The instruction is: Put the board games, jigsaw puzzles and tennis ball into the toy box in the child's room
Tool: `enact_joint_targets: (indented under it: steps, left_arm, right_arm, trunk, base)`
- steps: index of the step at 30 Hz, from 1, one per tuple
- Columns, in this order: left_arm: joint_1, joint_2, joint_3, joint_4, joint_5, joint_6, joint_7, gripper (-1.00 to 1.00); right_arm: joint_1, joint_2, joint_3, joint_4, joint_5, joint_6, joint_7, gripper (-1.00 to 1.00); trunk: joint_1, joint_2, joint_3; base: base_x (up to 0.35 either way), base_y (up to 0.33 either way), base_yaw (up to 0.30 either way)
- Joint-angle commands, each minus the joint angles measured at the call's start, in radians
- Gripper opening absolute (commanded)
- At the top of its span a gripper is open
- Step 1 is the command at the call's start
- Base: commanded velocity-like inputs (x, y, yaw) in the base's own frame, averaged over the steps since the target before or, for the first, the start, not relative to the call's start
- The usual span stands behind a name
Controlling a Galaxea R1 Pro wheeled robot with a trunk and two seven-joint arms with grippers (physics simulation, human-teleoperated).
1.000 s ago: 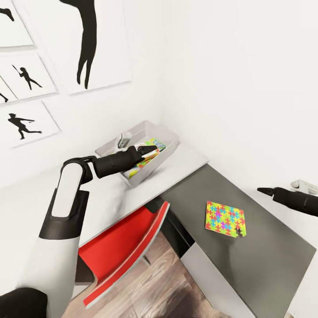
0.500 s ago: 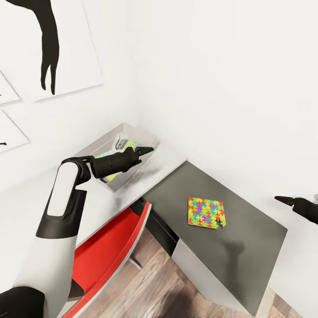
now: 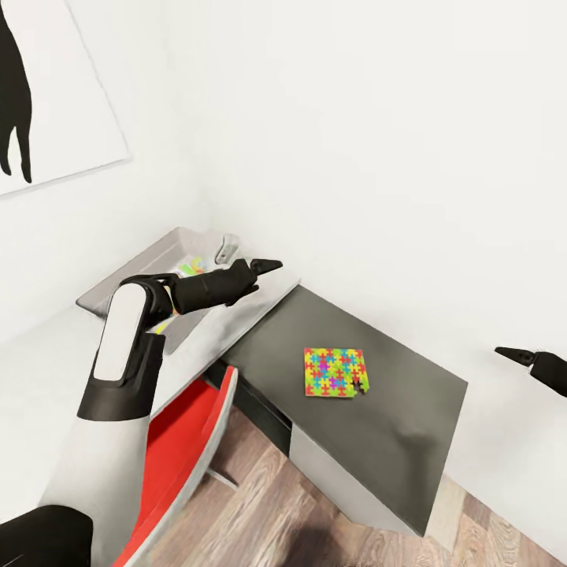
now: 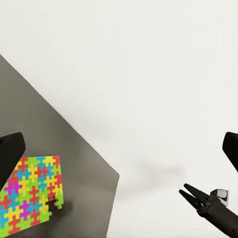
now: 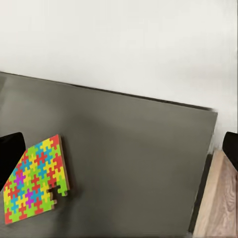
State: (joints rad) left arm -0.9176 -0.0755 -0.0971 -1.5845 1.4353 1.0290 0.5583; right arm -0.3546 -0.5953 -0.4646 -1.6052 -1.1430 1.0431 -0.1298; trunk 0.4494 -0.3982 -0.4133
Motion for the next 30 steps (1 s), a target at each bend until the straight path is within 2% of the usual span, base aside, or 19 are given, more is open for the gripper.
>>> enact_joint_targets:
  steps: [1,2,3,6,7,10,11,14,15,20,21,24,25,28,30]
  left_arm:
    - [0.001,-0.012,-0.003,-0.001,0.026,0.002,0.049,1.00]
    - [0.002,-0.022,-0.008,-0.001,0.044,0.002,0.092,1.00]
    - [0.002,-0.022,-0.008,-0.001,0.044,0.002,0.092,1.00]
    - [-0.001,-0.041,-0.023,0.000,0.118,-0.008,0.215,1.00]
    - [-0.001,-0.041,-0.023,0.000,0.118,-0.008,0.215,1.00]
    - [-0.018,-0.045,-0.029,0.032,0.182,-0.050,0.304,1.00]
    - [-0.018,-0.045,-0.029,0.032,0.182,-0.050,0.304,1.00]
    - [-0.051,-0.042,-0.032,0.120,0.215,-0.091,0.352,1.00]
    - [-0.051,-0.042,-0.032,0.120,0.215,-0.091,0.352,1.00]
    - [-0.103,-0.042,-0.040,0.306,0.228,-0.128,0.385,1.00]
    - [-0.103,-0.042,-0.040,0.306,0.228,-0.128,0.385,1.00]
    - [-0.121,-0.039,-0.039,0.412,0.203,-0.137,0.386,1.00]
    - [-0.121,-0.039,-0.039,0.412,0.203,-0.137,0.386,1.00]
    - [-0.131,-0.034,-0.035,0.481,0.162,-0.141,0.379,1.00]
    - [-0.133,-0.030,-0.034,0.496,0.150,-0.142,0.374,1.00]
  right_arm:
    - [-0.001,0.000,0.000,0.001,-0.010,0.004,-0.009,1.00]
    - [-0.001,0.000,0.000,0.003,-0.011,0.004,-0.007,1.00]
    - [-0.001,0.000,0.000,0.003,-0.011,0.004,-0.007,1.00]
    - [-0.001,-0.001,0.000,0.005,-0.014,0.004,-0.004,1.00]
    - [-0.001,-0.001,0.000,0.005,-0.014,0.004,-0.004,1.00]
    - [-0.002,-0.001,0.000,0.007,-0.016,0.004,-0.003,1.00]
    - [-0.002,-0.001,0.000,0.007,-0.016,0.004,-0.003,1.00]
    - [-0.004,-0.001,0.001,0.010,-0.016,0.004,-0.002,1.00]
    - [-0.004,-0.001,0.001,0.010,-0.016,0.004,-0.002,1.00]
    - [-0.004,0.000,0.002,0.014,-0.018,0.004,0.000,1.00]
    - [-0.004,0.000,0.002,0.014,-0.018,0.004,0.000,1.00]
    - [-0.003,0.004,0.004,0.016,-0.019,0.004,0.001,1.00]
    - [-0.003,0.004,0.004,0.016,-0.019,0.004,0.001,1.00]
    - [-0.004,0.008,0.028,0.037,-0.018,0.004,0.000,1.00]
    - [-0.006,0.009,0.043,0.048,-0.017,0.004,0.001,1.00]
  trunk:
    - [0.001,-0.002,-0.001]
    - [0.001,-0.002,-0.001]
    - [0.001,-0.002,0.000]
    - [0.001,-0.002,0.001]
    - [0.001,-0.002,0.001]
    - [0.001,-0.002,0.003]
    - [0.001,-0.002,0.003]
    - [0.001,-0.002,0.004]
    - [0.001,-0.002,0.005]
    - [0.001,-0.002,0.007]
    - [0.001,-0.002,0.007]
    - [0.001,-0.002,0.008]
    - [0.001,-0.002,0.008]
    - [0.001,-0.002,0.008]
    - [0.001,-0.002,0.009]
  base:
    - [0.000,0.000,-0.281]
    - [0.000,0.000,-0.281]
    - [0.000,0.000,-0.281]
    - [0.000,0.000,-0.281]
    - [0.000,0.000,-0.281]
    - [0.000,0.000,-0.282]
    - [0.000,0.000,-0.282]
    - [0.000,0.000,-0.282]
    - [0.000,0.000,-0.282]
    - [0.000,0.000,-0.281]
    - [0.000,0.000,-0.281]
    - [0.000,0.000,-0.281]
    - [0.000,0.000,-0.281]
    - [0.000,0.000,-0.246]
    - [0.000,0.000,-0.192]
